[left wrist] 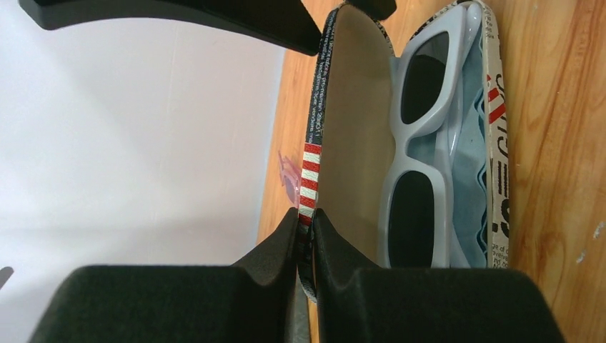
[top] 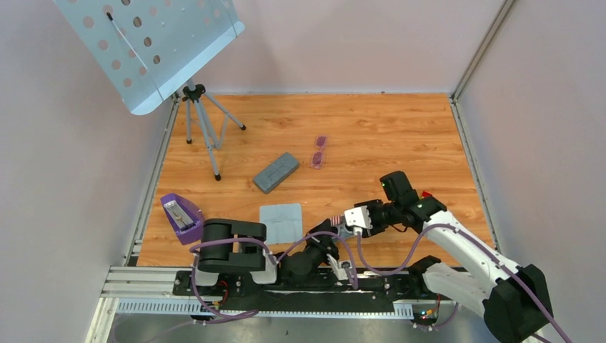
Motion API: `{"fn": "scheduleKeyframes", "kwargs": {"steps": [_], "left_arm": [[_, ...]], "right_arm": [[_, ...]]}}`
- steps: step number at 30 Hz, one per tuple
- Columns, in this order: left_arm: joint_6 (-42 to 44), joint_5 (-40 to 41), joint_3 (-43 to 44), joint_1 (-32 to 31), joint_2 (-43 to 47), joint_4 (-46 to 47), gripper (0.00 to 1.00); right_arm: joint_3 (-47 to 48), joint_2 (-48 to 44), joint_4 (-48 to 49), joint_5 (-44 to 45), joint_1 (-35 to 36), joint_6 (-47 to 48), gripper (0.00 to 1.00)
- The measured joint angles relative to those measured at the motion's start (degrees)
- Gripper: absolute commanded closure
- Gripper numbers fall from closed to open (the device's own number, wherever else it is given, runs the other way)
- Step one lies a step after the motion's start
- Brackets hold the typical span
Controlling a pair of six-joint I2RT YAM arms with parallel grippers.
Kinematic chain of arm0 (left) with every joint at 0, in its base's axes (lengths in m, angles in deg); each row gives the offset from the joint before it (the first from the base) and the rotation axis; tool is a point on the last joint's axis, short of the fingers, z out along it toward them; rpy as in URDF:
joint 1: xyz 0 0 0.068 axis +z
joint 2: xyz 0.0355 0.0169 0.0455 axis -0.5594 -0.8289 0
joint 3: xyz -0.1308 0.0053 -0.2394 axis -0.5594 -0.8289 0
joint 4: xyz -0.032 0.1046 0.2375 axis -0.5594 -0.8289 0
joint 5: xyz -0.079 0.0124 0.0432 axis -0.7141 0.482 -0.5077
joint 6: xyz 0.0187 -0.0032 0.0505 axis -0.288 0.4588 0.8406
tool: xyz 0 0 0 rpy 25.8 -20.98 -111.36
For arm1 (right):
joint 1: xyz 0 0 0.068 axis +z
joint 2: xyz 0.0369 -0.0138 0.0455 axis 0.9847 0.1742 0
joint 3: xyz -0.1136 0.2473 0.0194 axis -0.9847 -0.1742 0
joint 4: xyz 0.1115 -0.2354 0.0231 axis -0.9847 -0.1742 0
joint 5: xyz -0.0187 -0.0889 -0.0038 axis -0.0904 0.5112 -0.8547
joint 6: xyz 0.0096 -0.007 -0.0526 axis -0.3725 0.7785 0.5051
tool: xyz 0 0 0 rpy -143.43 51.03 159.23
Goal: Organize the sunglasses
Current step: Close the sunglasses case at the center of the board.
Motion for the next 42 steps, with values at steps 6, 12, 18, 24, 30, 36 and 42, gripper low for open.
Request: {"fn": "scheduleKeyframes", "kwargs": {"steps": [6,12,18,24,30,36,42], "left_arm": [[1.18,1.25,-0.02,-1.97,-0.39,0.74,1.0],[1.36,1.66,-0.02,-3.85,-0.98,0.83,1.0],[0.94,2.47,-0.02,-6.16,-1.68,0.61,1.0],[-0.72,2.32,0.07,-9.25,-1.4,-1.38,1.0],[-1.55,2.78,0.52,-9.79,-0.55,-2.32,1.0],[2.51,4.66,0.92,-10.36,-2.47,0.94,0.88],[3.69,6.84,-1.4,-10.47,-0.57,0.66,0.44]], "right_arm": [[-4.44,-0.72,6.78,-0.04,0.52,0.83,0.53],[-7.41,-1.77,9.49,-0.04,1.09,2.38,0.73],[-10.08,-4.37,10.82,0.46,2.05,4.26,0.87],[-13.07,-7.54,12.74,1.16,3.08,6.64,1.0],[-17.57,-14.67,15.89,2.8,4.2,7.15,1.0],[-19.34,-18.51,17.11,4.33,4.9,6.19,1.0],[-21.29,-18.36,24.76,7.78,5.53,4.83,1.0]]}}
